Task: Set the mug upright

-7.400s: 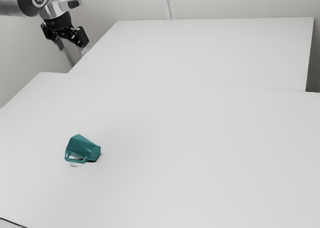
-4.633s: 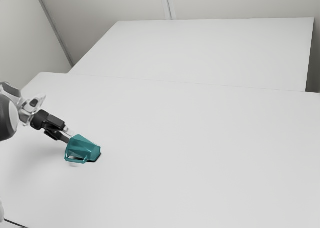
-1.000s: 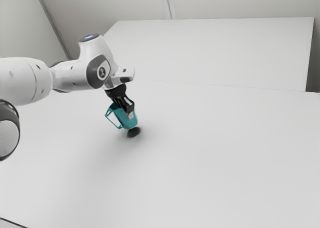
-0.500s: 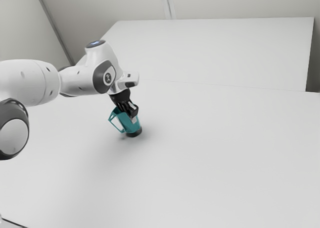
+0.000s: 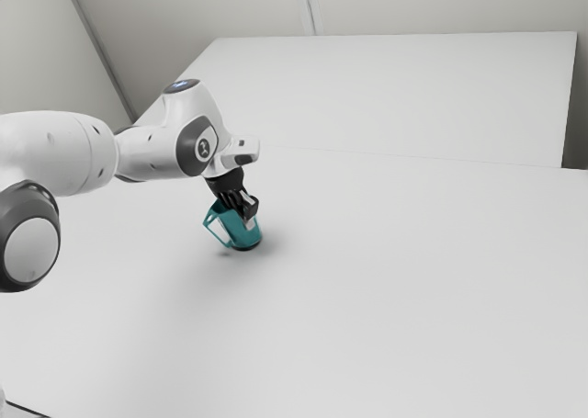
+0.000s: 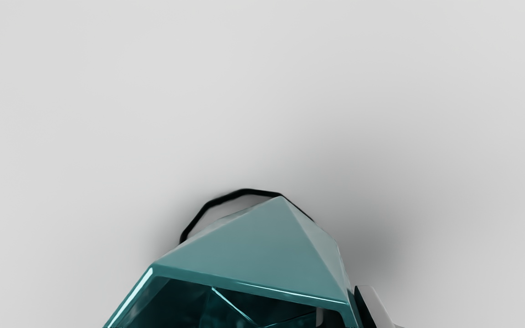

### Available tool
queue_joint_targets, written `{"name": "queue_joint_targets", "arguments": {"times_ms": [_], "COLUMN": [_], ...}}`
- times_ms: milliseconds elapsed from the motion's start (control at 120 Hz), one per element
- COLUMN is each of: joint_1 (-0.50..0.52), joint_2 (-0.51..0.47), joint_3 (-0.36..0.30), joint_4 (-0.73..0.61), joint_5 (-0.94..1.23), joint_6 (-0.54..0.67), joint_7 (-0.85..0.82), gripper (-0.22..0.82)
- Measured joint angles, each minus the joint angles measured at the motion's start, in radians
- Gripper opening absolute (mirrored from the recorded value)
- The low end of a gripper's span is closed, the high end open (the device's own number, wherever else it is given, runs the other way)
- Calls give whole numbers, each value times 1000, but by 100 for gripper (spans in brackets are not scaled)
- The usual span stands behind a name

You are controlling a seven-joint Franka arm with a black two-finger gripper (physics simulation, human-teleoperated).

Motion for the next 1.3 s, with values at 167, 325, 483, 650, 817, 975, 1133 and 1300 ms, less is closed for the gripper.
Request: {"name": "queue_joint_targets", "arguments": {"times_ms": [167, 325, 483, 650, 817, 975, 1133, 1300], "joint_1": [-1, -3, -15, -19, -17, -9, -1, 5], "joint_2": [0, -14, -61, -146, -239, -286, -334, -376], "joint_3": [0, 1, 2, 4, 5, 9, 12, 15], "joint_4": [0, -1, 0, 1, 35, 134, 215, 269], "joint_5": [-2, -2, 3, 36, 116, 187, 254, 315], "joint_6": [3, 3, -3, -20, -74, -166, -258, -353], "joint_7": [0, -1, -1, -4, -15, -24, -36, -67], "gripper": [-4, 3, 6, 8, 13, 34, 47, 53]}}
